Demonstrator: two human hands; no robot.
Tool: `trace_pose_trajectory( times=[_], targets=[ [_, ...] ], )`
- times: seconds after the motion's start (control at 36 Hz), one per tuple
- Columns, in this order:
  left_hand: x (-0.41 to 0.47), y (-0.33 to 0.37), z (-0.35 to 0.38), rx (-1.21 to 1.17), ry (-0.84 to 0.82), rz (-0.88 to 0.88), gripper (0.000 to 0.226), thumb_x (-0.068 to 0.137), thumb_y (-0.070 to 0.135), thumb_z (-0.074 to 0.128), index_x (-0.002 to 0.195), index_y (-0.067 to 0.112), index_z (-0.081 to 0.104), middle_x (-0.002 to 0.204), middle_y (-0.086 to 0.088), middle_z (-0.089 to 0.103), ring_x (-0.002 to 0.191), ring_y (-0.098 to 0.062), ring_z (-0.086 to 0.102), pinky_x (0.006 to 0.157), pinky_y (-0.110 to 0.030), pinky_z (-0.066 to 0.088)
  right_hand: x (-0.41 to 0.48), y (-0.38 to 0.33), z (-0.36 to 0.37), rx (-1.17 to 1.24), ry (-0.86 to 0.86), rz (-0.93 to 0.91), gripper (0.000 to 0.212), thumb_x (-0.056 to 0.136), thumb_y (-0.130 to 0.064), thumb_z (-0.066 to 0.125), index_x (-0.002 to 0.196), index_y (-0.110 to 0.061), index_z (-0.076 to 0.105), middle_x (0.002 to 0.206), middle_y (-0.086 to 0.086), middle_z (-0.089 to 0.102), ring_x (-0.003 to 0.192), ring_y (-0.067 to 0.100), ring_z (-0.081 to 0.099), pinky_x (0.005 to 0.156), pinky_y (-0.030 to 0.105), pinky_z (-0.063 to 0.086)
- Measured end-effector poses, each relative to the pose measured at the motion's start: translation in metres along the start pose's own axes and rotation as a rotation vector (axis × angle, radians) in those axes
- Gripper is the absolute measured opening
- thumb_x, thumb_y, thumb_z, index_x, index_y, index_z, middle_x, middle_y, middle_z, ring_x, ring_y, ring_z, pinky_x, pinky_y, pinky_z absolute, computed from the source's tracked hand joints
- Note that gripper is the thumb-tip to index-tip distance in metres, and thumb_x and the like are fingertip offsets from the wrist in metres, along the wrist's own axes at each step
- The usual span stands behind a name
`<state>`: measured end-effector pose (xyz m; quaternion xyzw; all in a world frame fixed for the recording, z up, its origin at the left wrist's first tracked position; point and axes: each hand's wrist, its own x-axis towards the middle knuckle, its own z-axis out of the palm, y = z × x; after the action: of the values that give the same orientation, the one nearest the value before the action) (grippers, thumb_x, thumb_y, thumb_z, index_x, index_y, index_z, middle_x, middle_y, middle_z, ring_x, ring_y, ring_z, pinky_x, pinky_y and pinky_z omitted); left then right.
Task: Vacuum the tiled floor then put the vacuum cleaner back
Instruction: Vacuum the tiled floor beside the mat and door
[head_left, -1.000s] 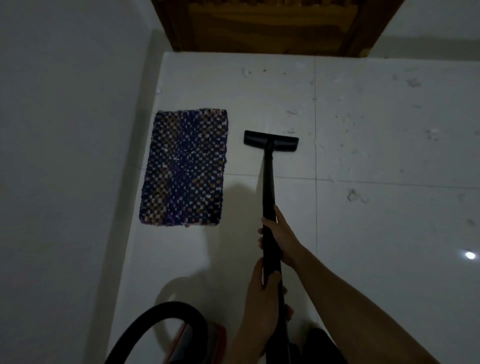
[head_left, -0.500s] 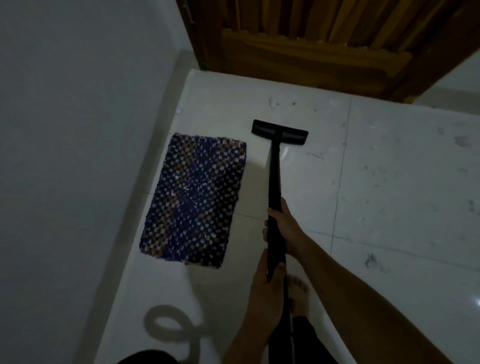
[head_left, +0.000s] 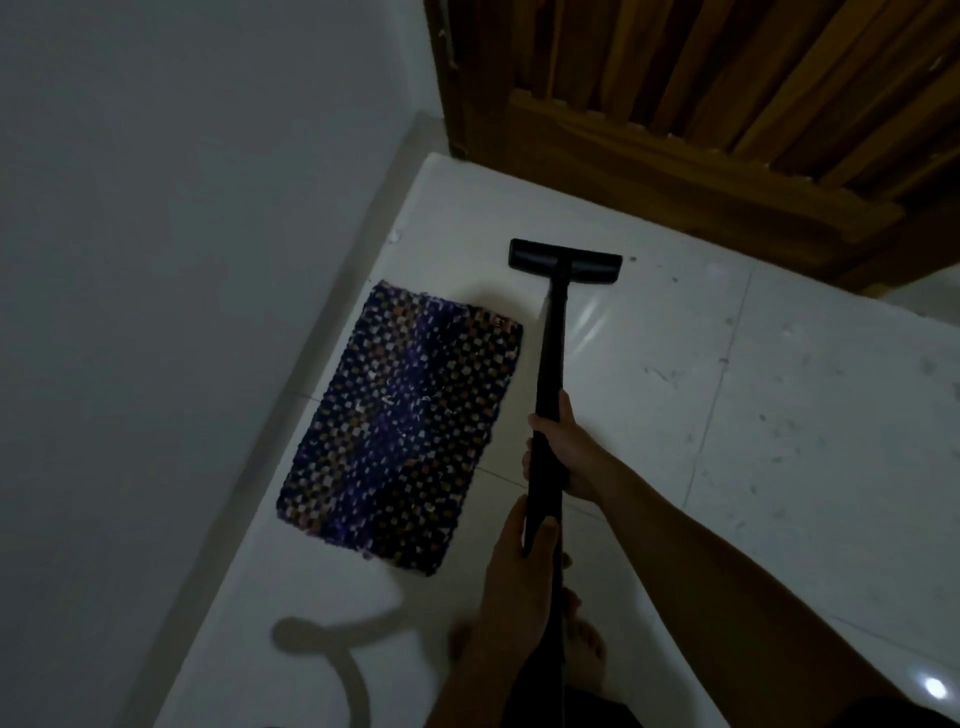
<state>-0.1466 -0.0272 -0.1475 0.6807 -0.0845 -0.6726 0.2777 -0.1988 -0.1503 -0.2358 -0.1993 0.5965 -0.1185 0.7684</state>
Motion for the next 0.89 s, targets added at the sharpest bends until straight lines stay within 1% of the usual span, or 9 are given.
trace_pose_trajectory(
  times=[0.11,0.25,0.33,0.44,0.53,0.56,0.72,0.86,0.89],
  targets=[
    [-0.005,0.011,-0.032,-0.054,0.035,-0.019,0.046,0.099,0.025,0.043,0.143,0.026,0.033,0.074,-0.007,0.06,0.046,-0.014,0.052,0.043,-0.024,0.045,0.002,-0.004,0.036,-0.083,-0.034,-0.003,0.073,0.101,-0.016,0.043,0.147,-0.046,-0.005,0.073,0.007,0.049,0.054,0.021,0.05,0.052,0.035,0.047],
    [-0.011,0.023,-0.07,-0.103,0.082,0.008,0.041,0.1,0.023,0.039,0.141,0.022,0.036,0.073,-0.008,0.057,0.044,-0.015,0.051,0.04,-0.022,0.044,0.007,-0.009,0.085,-0.194,-0.083,0.039,0.076,0.101,-0.015,0.041,0.148,-0.043,-0.011,0.072,0.009,0.053,0.053,0.021,0.051,0.041,0.026,0.047],
    [-0.014,0.029,-0.087,-0.134,0.117,0.019,0.038,0.1,0.021,0.038,0.139,0.021,0.039,0.071,-0.009,0.055,0.039,-0.011,0.05,0.038,-0.019,0.042,0.014,-0.011,0.109,-0.243,-0.092,0.074,0.077,0.101,-0.016,0.042,0.148,-0.043,-0.012,0.069,0.009,0.053,0.052,0.022,0.05,0.045,0.03,0.048],
    [-0.015,0.032,-0.101,-0.18,0.15,0.05,0.038,0.1,0.02,0.038,0.138,0.021,0.038,0.075,-0.003,0.054,0.035,-0.001,0.052,0.038,-0.014,0.044,0.023,-0.011,0.133,-0.344,-0.116,0.105,0.077,0.1,-0.02,0.044,0.148,-0.042,-0.011,0.084,0.006,0.053,0.06,0.023,0.056,0.052,0.035,0.048],
    [-0.013,0.032,-0.106,-0.194,0.18,0.048,0.04,0.1,0.018,0.038,0.14,0.019,0.038,0.076,0.004,0.052,0.034,0.006,0.052,0.038,-0.008,0.042,0.025,-0.012,0.142,-0.391,-0.12,0.095,0.074,0.101,-0.02,0.042,0.15,-0.038,-0.011,0.098,0.0,0.05,0.069,0.021,0.057,0.053,0.031,0.048],
    [-0.012,0.032,-0.107,-0.206,0.19,0.04,0.04,0.1,0.017,0.039,0.14,0.018,0.038,0.076,0.003,0.053,0.034,0.005,0.052,0.038,-0.009,0.043,0.026,-0.013,0.144,-0.406,-0.122,0.09,0.073,0.102,-0.019,0.042,0.15,-0.037,-0.01,0.099,-0.001,0.049,0.07,0.02,0.057,0.053,0.03,0.049],
    [-0.004,0.04,-0.101,-0.283,0.224,0.008,0.04,0.1,0.022,0.04,0.139,0.022,0.039,0.073,-0.01,0.054,0.033,-0.008,0.048,0.035,-0.018,0.041,0.037,-0.024,0.145,-0.457,-0.132,0.128,0.076,0.101,-0.017,0.043,0.148,-0.04,-0.011,0.078,0.007,0.056,0.061,0.02,0.053,0.051,0.031,0.048],
    [0.006,0.043,-0.089,-0.317,0.244,0.001,0.041,0.099,0.022,0.04,0.14,0.026,0.038,0.074,-0.013,0.054,0.036,-0.013,0.047,0.036,-0.021,0.041,0.044,-0.033,0.136,-0.454,-0.159,0.138,0.077,0.101,-0.017,0.043,0.147,-0.043,-0.013,0.078,0.007,0.056,0.059,0.019,0.052,0.05,0.031,0.049],
    [0.007,0.044,-0.087,-0.319,0.248,-0.002,0.042,0.099,0.022,0.04,0.141,0.026,0.037,0.073,-0.013,0.055,0.036,-0.014,0.047,0.036,-0.021,0.041,0.045,-0.034,0.134,-0.46,-0.166,0.142,0.076,0.101,-0.018,0.042,0.147,-0.043,-0.013,0.084,0.009,0.058,0.061,0.019,0.052,0.053,0.032,0.049]
  ],
)
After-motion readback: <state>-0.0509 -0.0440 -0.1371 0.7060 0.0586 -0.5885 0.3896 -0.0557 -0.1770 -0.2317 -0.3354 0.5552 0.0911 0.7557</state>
